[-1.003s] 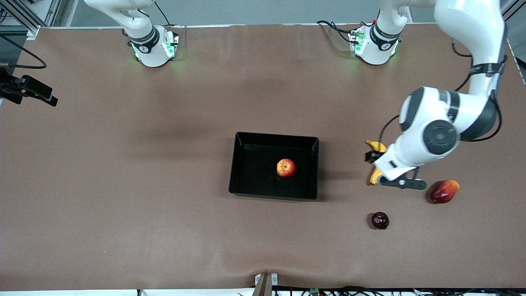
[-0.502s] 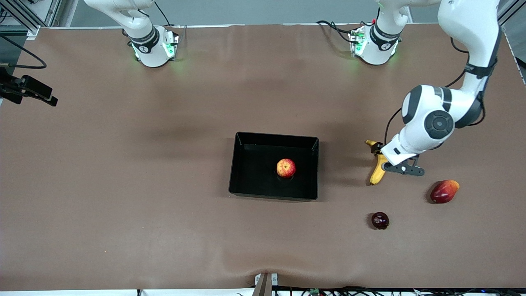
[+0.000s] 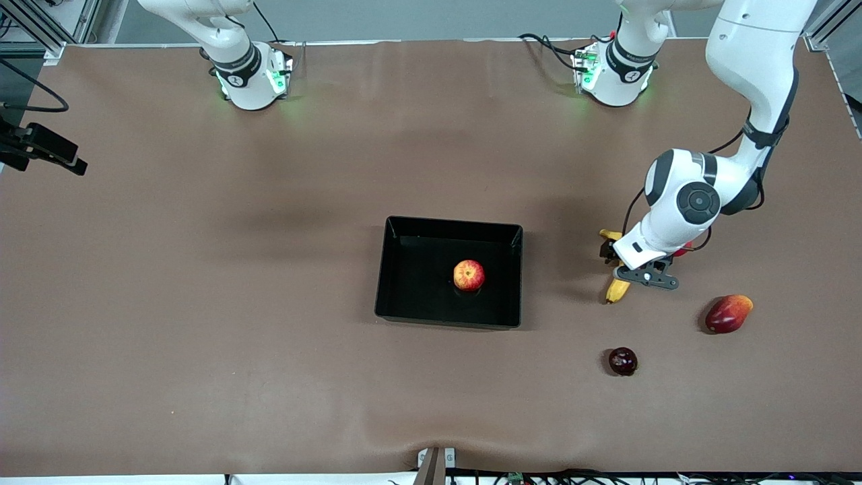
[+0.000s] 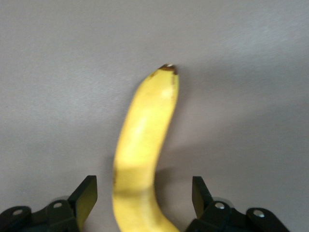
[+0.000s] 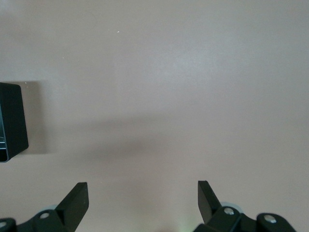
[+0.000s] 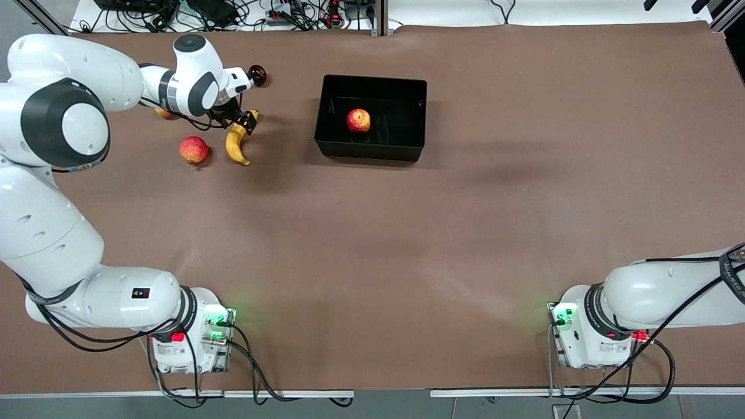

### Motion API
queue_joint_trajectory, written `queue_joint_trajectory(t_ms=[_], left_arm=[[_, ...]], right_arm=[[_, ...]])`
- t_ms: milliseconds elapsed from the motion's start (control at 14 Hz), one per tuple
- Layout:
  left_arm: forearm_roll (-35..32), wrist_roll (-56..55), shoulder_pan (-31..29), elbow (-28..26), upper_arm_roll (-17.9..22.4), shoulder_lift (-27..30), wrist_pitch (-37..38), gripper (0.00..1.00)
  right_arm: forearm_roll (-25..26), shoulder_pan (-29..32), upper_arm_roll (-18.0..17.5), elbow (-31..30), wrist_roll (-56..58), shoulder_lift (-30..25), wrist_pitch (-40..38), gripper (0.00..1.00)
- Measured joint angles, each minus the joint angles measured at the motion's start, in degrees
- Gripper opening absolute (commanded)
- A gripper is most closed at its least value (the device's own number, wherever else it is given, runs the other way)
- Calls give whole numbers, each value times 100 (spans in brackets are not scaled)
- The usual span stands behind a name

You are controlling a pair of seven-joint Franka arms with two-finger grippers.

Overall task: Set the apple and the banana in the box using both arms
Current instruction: 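Move the left gripper to the yellow banana and lower around it, then close the left gripper on the banana and lift it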

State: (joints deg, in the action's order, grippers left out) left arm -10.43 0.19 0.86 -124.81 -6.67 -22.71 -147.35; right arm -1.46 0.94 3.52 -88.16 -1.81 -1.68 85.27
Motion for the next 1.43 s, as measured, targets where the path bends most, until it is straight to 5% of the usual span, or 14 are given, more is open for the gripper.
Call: queue_joint_trajectory(t_ms=[72, 215, 502, 788, 1075, 1433], left_arm=[[-76, 14, -61, 0, 0, -19, -4, 67], [-141, 43, -136, -1, 0, -46, -4, 34], [-155, 48, -138, 4, -17, -95, -3, 35], [-162, 48, -135, 6, -21, -92, -3, 0], [-165, 61, -73, 299, -314, 188, 652, 0], [-157, -251, 14, 2119, -1149, 758, 3523, 0]], right_arm=[[0, 0, 0, 0, 0, 0, 10, 100], [0, 0, 0, 0, 0, 0, 18, 100], [0, 0, 0, 0, 0, 0, 33, 100], [0, 1, 0, 0, 0, 1, 34, 100], [0, 3, 0, 0, 0, 1, 39, 100], [0, 3, 0, 1, 0, 1, 41, 100]])
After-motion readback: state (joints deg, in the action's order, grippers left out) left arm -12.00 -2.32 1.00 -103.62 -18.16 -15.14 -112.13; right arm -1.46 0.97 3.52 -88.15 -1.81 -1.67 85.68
